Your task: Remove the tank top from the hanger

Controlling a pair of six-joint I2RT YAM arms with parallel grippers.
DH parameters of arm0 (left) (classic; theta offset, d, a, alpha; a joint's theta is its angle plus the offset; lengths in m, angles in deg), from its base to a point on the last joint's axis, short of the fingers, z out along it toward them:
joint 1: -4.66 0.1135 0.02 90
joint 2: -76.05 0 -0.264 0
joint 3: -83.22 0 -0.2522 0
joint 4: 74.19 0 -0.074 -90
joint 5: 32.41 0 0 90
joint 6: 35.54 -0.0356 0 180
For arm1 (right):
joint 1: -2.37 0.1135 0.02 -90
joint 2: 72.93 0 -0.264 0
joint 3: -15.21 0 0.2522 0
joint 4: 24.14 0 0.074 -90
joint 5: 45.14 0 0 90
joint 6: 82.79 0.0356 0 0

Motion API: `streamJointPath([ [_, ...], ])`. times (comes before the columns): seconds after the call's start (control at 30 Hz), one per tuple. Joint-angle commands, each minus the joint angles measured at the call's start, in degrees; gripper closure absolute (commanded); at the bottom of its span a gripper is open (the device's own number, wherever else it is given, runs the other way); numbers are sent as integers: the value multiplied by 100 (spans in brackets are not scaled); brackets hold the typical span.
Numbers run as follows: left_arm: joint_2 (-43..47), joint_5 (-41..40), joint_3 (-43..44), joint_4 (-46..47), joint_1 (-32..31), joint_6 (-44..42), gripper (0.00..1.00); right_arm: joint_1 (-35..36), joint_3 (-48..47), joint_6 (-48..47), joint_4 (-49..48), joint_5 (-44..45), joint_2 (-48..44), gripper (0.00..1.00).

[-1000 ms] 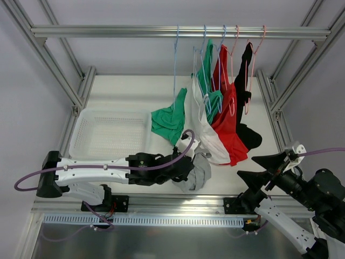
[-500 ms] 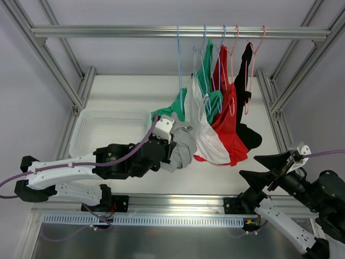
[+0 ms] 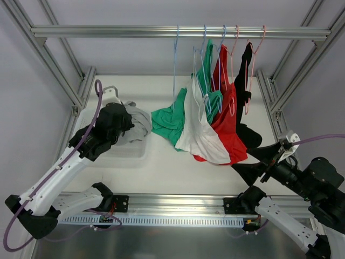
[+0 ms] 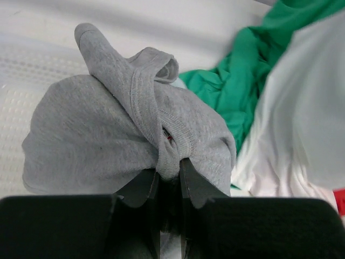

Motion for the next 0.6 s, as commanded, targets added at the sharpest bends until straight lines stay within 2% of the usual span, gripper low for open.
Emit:
streamJointPath([
  [0.0,84,738,-269,-39,849,481,100,-9,-122,-49,-486,-239,202,0],
  [0.13,14,827,-665,-39,1544,780,100,-9,-87,-40,-670,-292,368,0],
  [0.23,-292,1020,-770,-12,2298,842,100,-10,18,39,-829,-475,456,1],
  [0.43,-654,994,-955,14,2705,1104,100,-1,71,144,-970,-451,624,1],
  [0.47,-654,1020,-1025,14,2801,1167,96,-1,54,188,-979,-328,676,0],
  [0.5,-637,1029,-1156,14,2854,1228,85,-1,45,241,-979,-179,729,0],
  [0.53,-602,1029,-1209,14,2890,1333,58,-1,19,311,-970,92,790,1],
  [0.57,-567,1029,-1236,5,2916,1343,50,-9,-16,329,-970,208,956,1],
])
